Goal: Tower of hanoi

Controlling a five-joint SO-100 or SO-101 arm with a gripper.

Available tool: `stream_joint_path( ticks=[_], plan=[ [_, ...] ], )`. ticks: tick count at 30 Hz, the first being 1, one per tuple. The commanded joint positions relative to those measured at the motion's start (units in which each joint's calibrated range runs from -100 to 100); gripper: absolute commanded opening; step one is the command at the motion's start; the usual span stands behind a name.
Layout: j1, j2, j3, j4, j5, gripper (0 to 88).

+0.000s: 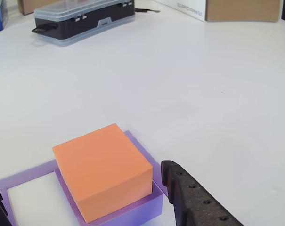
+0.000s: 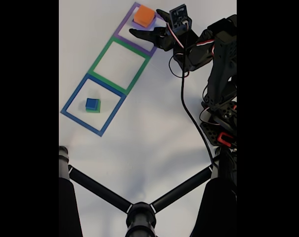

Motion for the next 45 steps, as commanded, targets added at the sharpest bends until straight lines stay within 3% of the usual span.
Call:
stream_joint_path(
  ticks=[1,29,34,45],
  plan=[
    [0.0,0.5,-2.5,-1.6,0.0,42.4],
    [-1.1,7.1,-11.9,-1.6,0.0,42.0],
    [-1.4,7.1,-11.9,-0.9,0.0,37.6],
    [-3.0,7.3,-11.9,-0.7,0.0,36.8]
  ],
)
